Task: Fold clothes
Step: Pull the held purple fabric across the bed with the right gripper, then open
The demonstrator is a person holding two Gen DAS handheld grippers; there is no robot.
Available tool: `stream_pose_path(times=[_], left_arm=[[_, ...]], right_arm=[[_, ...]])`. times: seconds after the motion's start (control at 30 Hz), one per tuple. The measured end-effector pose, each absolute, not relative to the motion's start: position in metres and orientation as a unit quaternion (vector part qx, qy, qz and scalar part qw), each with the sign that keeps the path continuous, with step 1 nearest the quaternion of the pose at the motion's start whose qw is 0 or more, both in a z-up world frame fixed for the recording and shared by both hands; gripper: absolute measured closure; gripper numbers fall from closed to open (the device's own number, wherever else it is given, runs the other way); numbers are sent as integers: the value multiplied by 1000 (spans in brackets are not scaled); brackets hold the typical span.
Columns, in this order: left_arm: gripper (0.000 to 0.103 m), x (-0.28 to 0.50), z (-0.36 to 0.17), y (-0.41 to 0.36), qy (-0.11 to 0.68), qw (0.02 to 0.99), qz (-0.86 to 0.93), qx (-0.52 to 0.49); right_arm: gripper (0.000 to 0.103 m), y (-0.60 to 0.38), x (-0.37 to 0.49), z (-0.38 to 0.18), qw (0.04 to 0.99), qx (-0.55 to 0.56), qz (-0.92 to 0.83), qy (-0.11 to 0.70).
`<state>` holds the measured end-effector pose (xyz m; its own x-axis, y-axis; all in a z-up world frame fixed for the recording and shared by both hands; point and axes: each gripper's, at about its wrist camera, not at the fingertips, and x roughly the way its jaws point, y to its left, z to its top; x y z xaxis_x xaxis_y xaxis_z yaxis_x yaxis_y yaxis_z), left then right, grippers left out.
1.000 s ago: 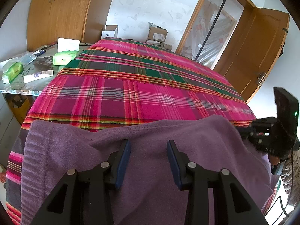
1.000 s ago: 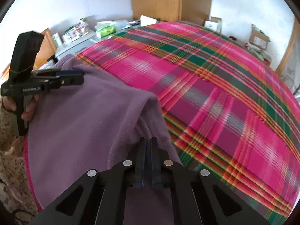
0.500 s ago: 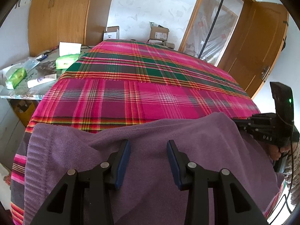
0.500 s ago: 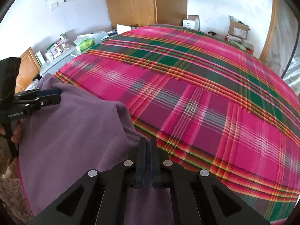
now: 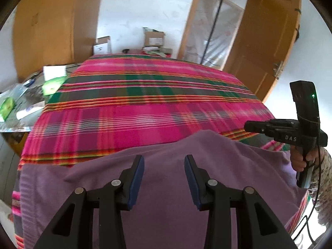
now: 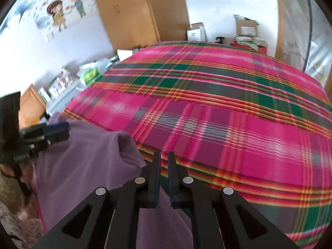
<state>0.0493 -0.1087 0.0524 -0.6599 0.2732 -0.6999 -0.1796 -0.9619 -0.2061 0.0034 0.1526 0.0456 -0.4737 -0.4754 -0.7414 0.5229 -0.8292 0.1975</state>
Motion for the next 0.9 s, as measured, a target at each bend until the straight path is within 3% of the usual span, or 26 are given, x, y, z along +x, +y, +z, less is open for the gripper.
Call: stream_pose_path(times=[0.23, 0.33, 0.53, 0.63, 0.9], left_arm=[[62, 42, 55, -71, -28, 165, 900, -402], [62, 35, 51, -58, -28, 182, 893, -410], [62, 24, 42, -40, -26, 176, 887, -425], [62, 24, 40, -36, -23, 174, 887, -428], [62, 21, 33, -34, -23, 161, 882, -442]], right_arm=[[87, 203, 32, 51, 273, 427, -862, 25], [70, 221, 45, 45, 273, 437, -857, 30], [69, 229, 57, 31, 273, 450, -849, 48], [82, 231, 58, 27, 283, 450, -846, 46], [82, 240, 60, 26, 296, 445, -845, 34]])
